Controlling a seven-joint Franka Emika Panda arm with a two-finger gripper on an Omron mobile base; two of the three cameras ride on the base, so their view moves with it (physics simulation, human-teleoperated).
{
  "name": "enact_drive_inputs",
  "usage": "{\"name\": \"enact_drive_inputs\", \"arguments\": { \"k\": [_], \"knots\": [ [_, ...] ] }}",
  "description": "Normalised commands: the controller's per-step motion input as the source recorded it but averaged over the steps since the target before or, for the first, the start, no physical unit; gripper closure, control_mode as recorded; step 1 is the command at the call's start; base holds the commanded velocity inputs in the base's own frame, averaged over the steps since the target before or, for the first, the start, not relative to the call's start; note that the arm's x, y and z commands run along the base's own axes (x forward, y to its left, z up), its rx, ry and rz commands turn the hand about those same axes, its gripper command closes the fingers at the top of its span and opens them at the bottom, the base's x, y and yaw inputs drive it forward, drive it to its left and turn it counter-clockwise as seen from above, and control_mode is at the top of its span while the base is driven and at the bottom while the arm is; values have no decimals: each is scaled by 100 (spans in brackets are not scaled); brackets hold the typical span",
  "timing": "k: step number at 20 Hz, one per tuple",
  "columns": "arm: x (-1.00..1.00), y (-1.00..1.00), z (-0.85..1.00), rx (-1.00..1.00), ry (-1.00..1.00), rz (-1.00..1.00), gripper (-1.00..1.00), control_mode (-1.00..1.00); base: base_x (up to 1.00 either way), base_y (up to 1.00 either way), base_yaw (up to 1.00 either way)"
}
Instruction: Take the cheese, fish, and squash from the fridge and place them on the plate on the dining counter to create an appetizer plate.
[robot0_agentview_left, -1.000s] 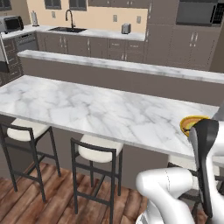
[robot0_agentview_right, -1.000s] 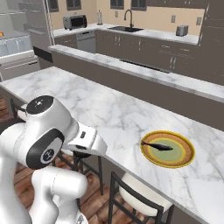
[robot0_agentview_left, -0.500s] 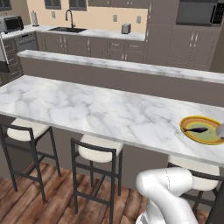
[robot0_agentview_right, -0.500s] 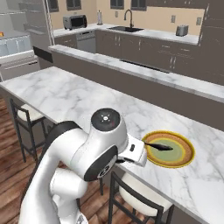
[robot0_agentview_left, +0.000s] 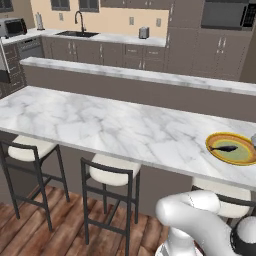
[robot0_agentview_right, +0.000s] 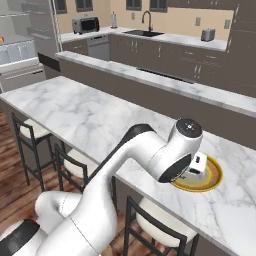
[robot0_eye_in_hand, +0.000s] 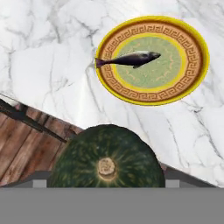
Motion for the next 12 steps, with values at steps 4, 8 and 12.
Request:
{"name": "enact_drive_inputs", "arguments": {
  "k": [4,8,12],
  "knots": [
    [96,-74,-64,7,6,14,100,-100,0,0,0],
    [92,-62,-61,9,5,13,100,-100,0,0,0],
    [89,-55,-59,8,5,13,100,-100,0,0,0]
  ]
}}
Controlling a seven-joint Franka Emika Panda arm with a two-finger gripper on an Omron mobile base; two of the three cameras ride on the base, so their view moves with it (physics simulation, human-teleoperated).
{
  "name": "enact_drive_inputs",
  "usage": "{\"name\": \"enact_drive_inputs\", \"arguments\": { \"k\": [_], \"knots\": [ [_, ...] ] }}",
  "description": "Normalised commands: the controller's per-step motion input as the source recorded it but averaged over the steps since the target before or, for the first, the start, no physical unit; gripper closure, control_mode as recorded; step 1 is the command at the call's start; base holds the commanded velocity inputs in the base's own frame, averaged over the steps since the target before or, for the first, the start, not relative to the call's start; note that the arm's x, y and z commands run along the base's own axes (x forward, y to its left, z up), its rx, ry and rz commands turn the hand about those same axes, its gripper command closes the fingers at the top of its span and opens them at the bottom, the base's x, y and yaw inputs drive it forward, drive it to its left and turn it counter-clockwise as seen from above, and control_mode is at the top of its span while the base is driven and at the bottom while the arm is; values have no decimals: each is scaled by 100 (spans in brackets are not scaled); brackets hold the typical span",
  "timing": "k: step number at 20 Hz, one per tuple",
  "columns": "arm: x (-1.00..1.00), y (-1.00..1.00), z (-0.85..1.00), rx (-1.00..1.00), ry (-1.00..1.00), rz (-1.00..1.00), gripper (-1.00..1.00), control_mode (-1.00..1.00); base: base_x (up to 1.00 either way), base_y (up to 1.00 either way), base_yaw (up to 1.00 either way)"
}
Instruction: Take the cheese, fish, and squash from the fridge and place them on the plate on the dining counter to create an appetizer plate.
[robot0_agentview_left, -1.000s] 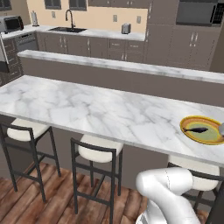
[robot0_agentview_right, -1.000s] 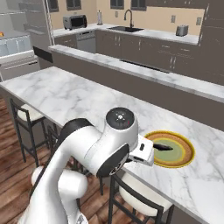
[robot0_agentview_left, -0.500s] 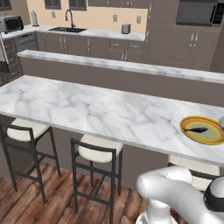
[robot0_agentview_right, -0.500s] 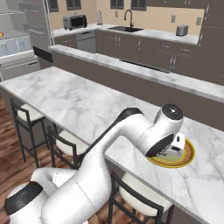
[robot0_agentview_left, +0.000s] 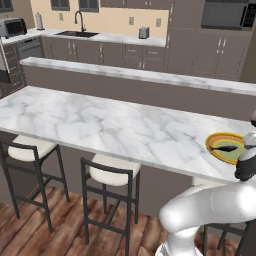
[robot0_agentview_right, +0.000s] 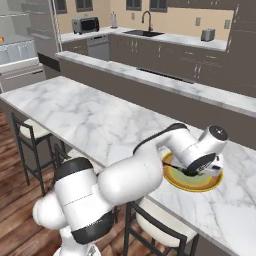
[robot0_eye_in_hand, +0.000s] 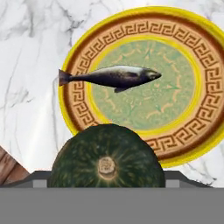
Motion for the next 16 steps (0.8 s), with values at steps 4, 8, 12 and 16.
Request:
{"name": "enact_drive_inputs", "arguments": {
  "k": [4,8,12,16],
  "knots": [
    [79,-44,-57,6,12,8,100,-100,0,0,0],
    [66,-36,-56,3,11,3,100,-100,0,0,0],
    [59,-39,-48,2,2,0,100,-100,0,0,0],
    [61,-50,-39,3,1,0,100,-100,0,0,0]
  ]
}}
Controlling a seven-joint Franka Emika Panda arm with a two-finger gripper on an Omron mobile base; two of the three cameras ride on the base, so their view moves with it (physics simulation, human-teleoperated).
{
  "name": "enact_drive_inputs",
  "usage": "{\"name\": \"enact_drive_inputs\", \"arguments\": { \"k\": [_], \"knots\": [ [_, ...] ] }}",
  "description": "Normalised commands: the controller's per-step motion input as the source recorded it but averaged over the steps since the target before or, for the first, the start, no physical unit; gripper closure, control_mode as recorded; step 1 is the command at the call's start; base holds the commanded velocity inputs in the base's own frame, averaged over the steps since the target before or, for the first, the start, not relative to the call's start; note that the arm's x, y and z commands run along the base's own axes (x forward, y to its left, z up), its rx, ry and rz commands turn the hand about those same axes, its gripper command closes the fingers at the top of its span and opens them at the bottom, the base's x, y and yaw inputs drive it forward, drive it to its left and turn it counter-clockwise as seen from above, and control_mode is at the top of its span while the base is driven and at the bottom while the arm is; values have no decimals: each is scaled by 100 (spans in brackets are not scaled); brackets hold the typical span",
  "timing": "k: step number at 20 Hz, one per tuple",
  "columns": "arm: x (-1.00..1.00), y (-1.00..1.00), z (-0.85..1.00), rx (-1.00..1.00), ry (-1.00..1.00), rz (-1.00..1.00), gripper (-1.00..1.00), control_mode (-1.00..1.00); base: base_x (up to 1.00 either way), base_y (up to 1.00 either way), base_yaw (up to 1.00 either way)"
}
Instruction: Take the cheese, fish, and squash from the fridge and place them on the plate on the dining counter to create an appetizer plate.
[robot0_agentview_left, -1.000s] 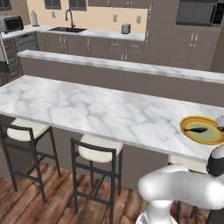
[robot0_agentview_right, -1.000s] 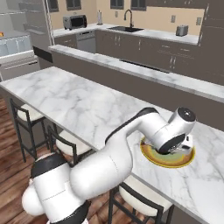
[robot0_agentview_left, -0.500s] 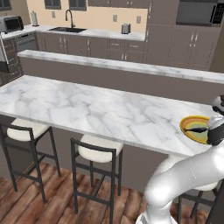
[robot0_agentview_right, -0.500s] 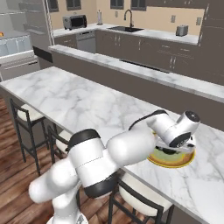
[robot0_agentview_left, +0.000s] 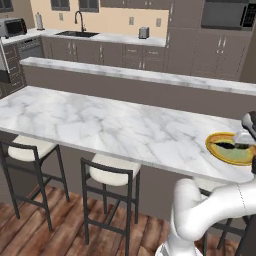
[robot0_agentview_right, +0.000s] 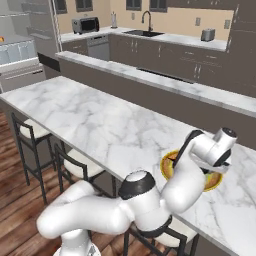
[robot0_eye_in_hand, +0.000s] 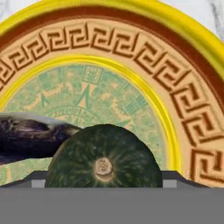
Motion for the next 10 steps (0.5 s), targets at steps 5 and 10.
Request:
{"name": "enact_drive_inputs", "arguments": {
  "k": [5,10],
  "knots": [
    [34,-46,-56,2,1,0,-100,-100,0,0,0],
    [-50,1,-3,-4,-3,0,-100,-100,0,0,0]
  ]
}}
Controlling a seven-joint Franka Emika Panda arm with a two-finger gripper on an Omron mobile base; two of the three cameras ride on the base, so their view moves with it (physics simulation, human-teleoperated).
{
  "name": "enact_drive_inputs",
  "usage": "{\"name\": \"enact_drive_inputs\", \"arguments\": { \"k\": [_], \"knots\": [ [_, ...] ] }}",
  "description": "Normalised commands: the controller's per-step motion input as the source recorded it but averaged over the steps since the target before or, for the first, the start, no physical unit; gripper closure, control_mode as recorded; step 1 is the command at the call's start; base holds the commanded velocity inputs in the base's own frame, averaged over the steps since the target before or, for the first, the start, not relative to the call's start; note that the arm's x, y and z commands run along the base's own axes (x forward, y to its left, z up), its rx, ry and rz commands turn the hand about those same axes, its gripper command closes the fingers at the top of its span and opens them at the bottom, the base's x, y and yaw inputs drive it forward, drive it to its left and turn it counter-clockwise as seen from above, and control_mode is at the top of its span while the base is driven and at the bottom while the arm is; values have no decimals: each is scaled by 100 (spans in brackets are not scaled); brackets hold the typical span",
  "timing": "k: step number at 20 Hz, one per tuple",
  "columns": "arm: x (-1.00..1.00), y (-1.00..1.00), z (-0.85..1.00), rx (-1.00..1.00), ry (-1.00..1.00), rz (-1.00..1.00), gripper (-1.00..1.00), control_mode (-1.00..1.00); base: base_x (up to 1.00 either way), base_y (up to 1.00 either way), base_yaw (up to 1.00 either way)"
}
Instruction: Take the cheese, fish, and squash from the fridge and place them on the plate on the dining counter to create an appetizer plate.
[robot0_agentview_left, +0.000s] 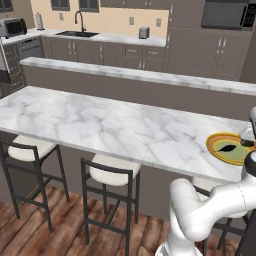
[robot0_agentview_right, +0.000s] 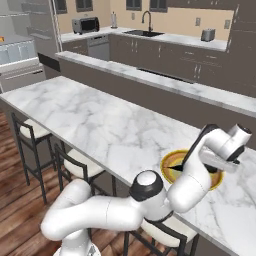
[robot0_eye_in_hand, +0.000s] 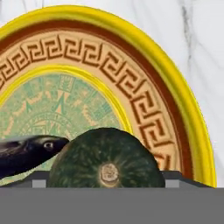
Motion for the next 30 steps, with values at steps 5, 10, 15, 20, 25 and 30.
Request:
{"name": "enact_drive_inputs", "arguments": {
  "k": [5,10,15,20,25,30],
  "knots": [
    [-100,57,18,-25,-17,0,-100,-100,0,0,0],
    [-64,100,29,-37,-27,0,-100,-100,0,0,0],
    [-49,100,62,-36,-31,0,-100,-100,0,0,0],
    [-86,100,94,-33,-28,0,-100,-100,0,0,0],
    [-72,100,100,-21,-12,0,-100,-100,0,0,0],
    [-56,97,100,-8,3,-2,-100,-100,0,0,0]
  ]
}}
